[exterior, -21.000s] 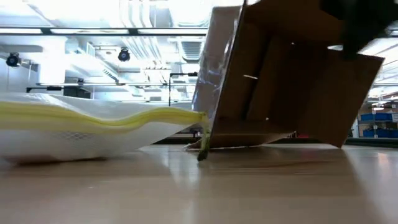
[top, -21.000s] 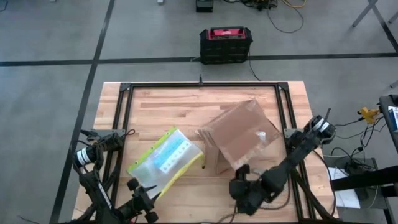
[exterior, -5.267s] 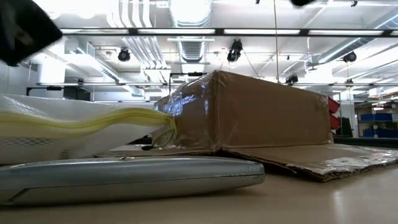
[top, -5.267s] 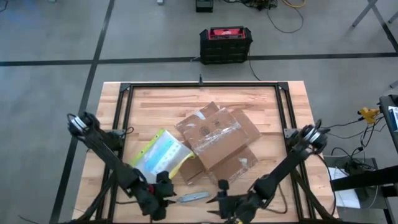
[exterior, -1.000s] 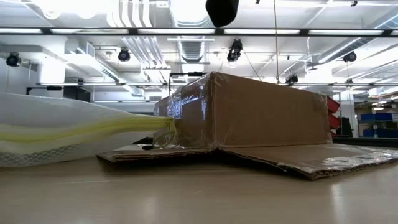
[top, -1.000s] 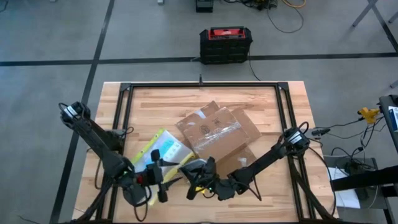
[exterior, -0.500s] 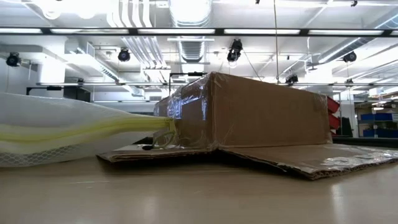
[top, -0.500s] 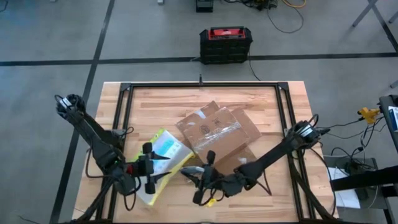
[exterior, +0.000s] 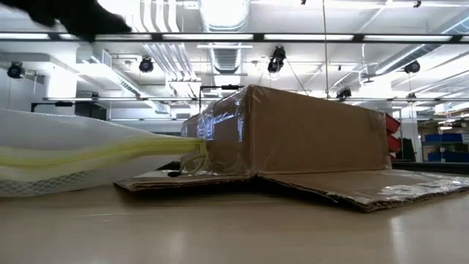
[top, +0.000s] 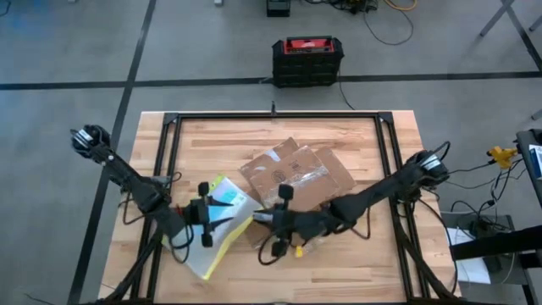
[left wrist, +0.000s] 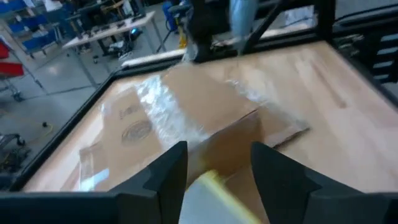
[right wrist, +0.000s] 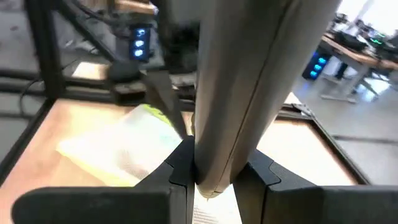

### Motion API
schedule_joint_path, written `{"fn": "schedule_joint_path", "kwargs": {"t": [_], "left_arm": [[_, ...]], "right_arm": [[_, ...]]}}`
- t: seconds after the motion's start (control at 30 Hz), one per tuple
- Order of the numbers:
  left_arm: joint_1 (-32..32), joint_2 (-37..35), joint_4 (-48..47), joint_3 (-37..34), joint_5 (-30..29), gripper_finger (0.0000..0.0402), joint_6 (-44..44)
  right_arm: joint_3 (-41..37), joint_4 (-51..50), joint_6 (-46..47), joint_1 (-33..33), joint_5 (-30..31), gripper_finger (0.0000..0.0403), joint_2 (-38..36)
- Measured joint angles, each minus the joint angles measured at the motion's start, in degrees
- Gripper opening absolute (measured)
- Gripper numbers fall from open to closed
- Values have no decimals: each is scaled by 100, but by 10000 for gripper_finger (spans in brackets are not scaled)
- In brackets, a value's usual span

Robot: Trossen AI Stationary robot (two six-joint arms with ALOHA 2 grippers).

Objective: Unpack boxes
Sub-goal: Break down the brown box using the gray cutter

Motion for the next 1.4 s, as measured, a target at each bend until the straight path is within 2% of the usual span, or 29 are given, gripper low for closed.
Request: {"fn": "schedule_joint_path", "kwargs": {"t": [0.1, 0.17, 0.33, 0.47, 0.53, 0.73, 0.87, 1.03, 1.17, 1.4], "left_arm": [[554, 16, 573, -422, 295, 144, 151], [992, 139, 1324, -672, 623, 139, 355], [2190, 462, 2223, -1047, 1472, 125, 519], [2977, 786, 2705, -1305, 2281, 118, 387], [3147, 930, 2974, -1336, 2419, 119, 322], [3166, 1523, 3962, -1330, 2447, 119, 360], [3164, 1956, 3914, -1326, 2465, 119, 205], [2954, 2682, 3952, -1242, 2590, 119, -159], [2917, 3269, 3987, -832, 2278, 119, -176], [3204, 3918, 3952, -251, 1604, 119, 119]], "right_arm": [[-163, -633, -242, -386, -562, 56, -268], [-386, -907, -369, -760, -982, 56, -392], [-972, -928, -504, -1684, -2243, 56, -721], [-1232, -978, -507, -2180, -2851, 56, -865], [-1252, -982, -458, -2325, -3107, 56, -878], [-1253, -1108, -483, -2389, -3213, 56, -1036], [-1252, -1420, -584, -2419, -3248, 56, -1272], [-1330, -2347, -648, -2508, -3310, 56, -1541], [-1477, -2806, -560, -2675, -3222, 56, -1914], [-1670, -4479, -142, -3214, -2527, 56, -2719]]}}
